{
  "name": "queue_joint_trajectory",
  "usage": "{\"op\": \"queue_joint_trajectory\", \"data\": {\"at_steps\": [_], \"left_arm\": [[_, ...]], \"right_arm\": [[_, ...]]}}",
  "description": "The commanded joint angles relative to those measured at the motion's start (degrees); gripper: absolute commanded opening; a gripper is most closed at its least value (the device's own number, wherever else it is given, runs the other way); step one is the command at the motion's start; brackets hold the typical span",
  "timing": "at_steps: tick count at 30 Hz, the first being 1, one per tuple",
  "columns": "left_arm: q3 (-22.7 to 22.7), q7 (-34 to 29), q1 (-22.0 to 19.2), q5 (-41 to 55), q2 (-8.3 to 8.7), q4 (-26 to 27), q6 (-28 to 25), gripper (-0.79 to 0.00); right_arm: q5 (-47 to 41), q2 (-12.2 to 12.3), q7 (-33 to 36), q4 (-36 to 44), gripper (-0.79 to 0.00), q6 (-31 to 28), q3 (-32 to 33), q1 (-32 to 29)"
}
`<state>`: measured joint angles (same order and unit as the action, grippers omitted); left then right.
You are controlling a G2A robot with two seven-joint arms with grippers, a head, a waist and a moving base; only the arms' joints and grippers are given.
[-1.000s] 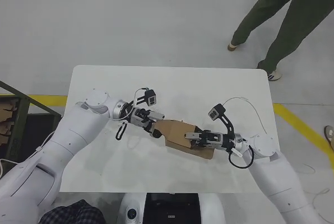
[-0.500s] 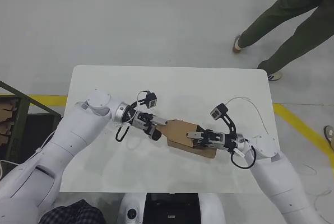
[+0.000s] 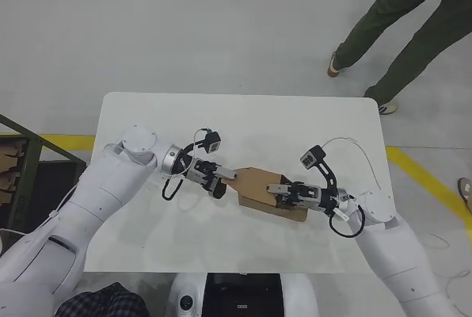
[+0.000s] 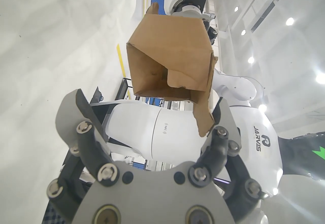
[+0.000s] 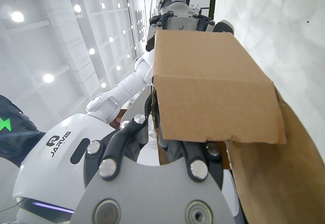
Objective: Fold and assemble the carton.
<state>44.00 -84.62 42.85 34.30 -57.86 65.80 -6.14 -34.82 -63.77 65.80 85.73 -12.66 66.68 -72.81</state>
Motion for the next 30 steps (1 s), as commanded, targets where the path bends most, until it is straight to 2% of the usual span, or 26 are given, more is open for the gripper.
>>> {"op": "queue_joint_trajectory", "data": {"at_steps": [1,11,30], "left_arm": [[0.29,-0.03,0.24,-0.31,0.09,0.14,0.13,0.0],[1.09,1.09,0.67,-2.03,0.07,-0.53,1.7,0.0],[0.33,1.34,-0.55,-4.55,-1.1,-1.51,2.8,0.0]], "right_arm": [[-0.2,0.03,0.01,-0.08,-0.785,0.03,0.18,0.02],[0.74,0.21,0.14,0.78,-0.785,0.45,0.42,-0.05],[-0.64,0.11,-1.04,2.07,-0.785,0.35,0.0,-0.2]]}}
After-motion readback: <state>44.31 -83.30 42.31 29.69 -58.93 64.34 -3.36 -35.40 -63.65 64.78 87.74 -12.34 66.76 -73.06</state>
